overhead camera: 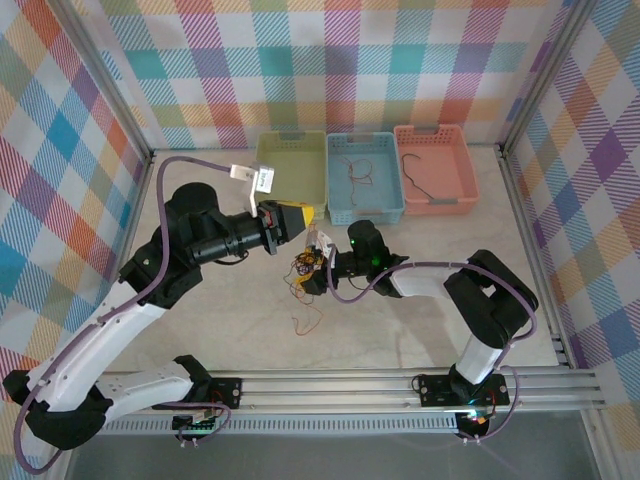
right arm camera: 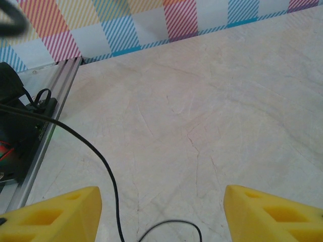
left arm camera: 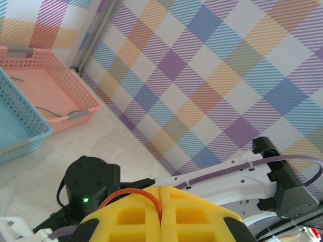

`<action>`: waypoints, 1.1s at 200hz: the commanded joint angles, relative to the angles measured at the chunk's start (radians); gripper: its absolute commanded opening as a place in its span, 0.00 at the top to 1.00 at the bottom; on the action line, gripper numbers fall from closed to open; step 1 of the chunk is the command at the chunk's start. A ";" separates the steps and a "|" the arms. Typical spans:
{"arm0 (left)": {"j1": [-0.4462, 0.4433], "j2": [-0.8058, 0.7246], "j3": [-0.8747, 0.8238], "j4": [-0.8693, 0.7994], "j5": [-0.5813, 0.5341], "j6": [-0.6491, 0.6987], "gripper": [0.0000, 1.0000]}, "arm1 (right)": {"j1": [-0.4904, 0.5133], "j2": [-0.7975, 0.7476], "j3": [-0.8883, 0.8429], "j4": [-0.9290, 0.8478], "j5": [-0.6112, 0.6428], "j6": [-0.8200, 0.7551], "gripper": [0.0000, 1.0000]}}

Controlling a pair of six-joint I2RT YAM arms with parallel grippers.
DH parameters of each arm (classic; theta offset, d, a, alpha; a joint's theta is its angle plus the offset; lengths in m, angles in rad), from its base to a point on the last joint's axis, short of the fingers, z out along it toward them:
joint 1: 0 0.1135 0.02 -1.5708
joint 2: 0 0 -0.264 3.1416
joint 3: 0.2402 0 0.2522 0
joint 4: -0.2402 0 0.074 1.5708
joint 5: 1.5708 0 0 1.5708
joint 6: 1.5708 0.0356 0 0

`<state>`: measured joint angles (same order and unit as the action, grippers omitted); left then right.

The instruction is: Untangle the cables

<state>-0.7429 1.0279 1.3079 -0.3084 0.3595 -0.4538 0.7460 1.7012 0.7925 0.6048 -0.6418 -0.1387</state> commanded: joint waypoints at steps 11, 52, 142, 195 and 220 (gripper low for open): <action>0.006 0.000 0.038 0.085 0.015 -0.023 1.00 | 0.006 0.007 0.011 0.082 -0.054 0.002 0.34; 0.006 -0.006 0.011 0.144 -0.072 -0.050 1.00 | 0.006 -0.009 -0.035 0.195 -0.062 0.031 0.32; 0.005 0.037 0.001 0.262 -0.044 -0.115 1.00 | 0.005 -0.017 -0.070 0.296 -0.069 0.090 0.31; 0.004 0.048 0.008 0.295 -0.030 -0.145 1.00 | 0.006 -0.014 -0.060 0.270 -0.039 0.090 0.34; 0.003 0.063 0.018 0.319 -0.010 -0.167 1.00 | 0.005 -0.018 -0.061 0.265 -0.012 0.091 0.34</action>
<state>-0.7429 1.0821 1.3079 -0.0662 0.3141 -0.5888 0.7460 1.7031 0.7376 0.8520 -0.6670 -0.0593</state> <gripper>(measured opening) 0.050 0.661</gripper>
